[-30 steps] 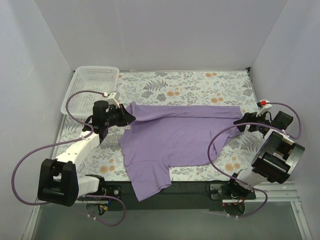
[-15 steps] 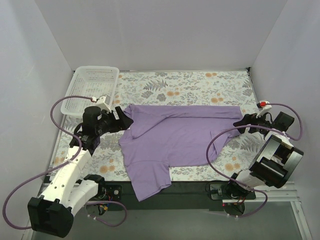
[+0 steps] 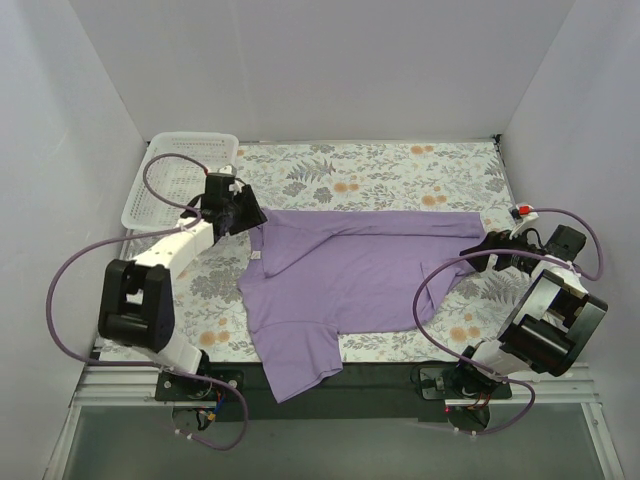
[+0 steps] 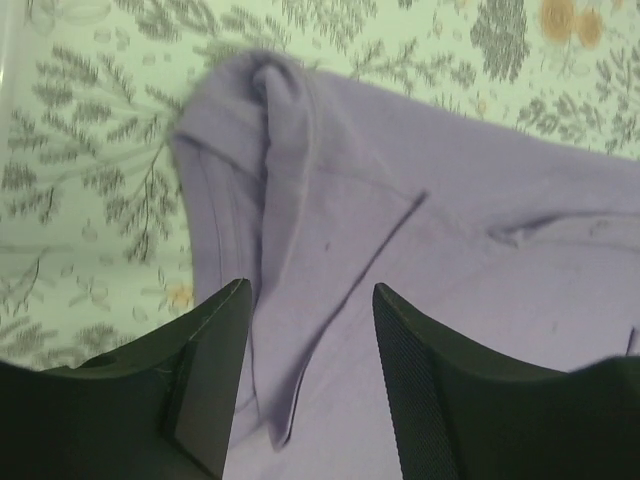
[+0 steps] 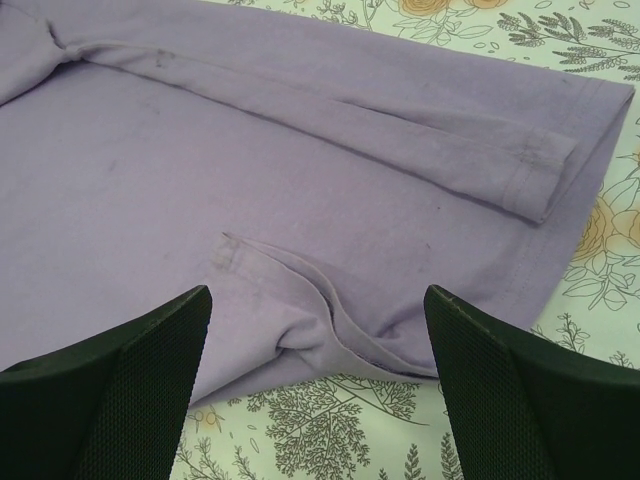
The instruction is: Fold and stack the t-shirts
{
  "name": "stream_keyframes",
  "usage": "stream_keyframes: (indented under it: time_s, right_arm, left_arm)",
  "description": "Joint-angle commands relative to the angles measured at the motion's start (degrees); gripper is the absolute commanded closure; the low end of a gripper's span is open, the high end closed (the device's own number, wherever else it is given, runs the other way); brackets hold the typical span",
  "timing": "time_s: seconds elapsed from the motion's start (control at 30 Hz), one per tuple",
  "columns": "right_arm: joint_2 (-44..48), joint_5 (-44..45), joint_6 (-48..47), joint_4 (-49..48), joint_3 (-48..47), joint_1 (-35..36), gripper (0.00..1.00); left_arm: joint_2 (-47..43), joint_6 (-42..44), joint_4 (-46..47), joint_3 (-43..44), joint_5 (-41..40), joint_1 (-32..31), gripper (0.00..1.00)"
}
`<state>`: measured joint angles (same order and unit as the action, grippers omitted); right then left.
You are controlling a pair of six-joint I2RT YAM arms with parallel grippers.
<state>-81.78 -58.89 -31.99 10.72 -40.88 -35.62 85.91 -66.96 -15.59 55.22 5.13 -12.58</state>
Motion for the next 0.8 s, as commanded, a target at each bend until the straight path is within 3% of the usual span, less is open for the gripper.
stream_keyframes:
  time_s: [0.0, 0.43, 0.53, 0.67, 0.77]
  right_arm:
    - [0.66, -1.84, -1.32, 2.11, -1.13, -0.07, 0.07]
    - [-0.66, -2.37, -1.94, 2.99, -1.74, -0.07, 0.07]
    - [-0.58, -2.37, -2.20, 3.25, -1.83, -0.07, 0.07]
    - [-0.66, -2.45, -2.38, 3.52, -2.01, -0.07, 0.07]
    - [-0.49, -2.80, -2.64, 3.87, -2.01, -0.07, 0.07]
  left_arm:
    - [6.17, -1.15, 2.50, 6.47, -4.42, -0.34, 0.51]
    - [22.63, -0.80, -2.51, 21.68, -8.38, -2.01, 0.62]
    - [24.92, -0.80, -3.74, 23.61, -9.16, -2.10, 0.70]
    - [24.93, -0.89, -4.27, 23.62, -10.39, -2.10, 1.00]
    - [22.65, -1.86, -4.36, 22.48, -12.50, -1.84, 1.00]
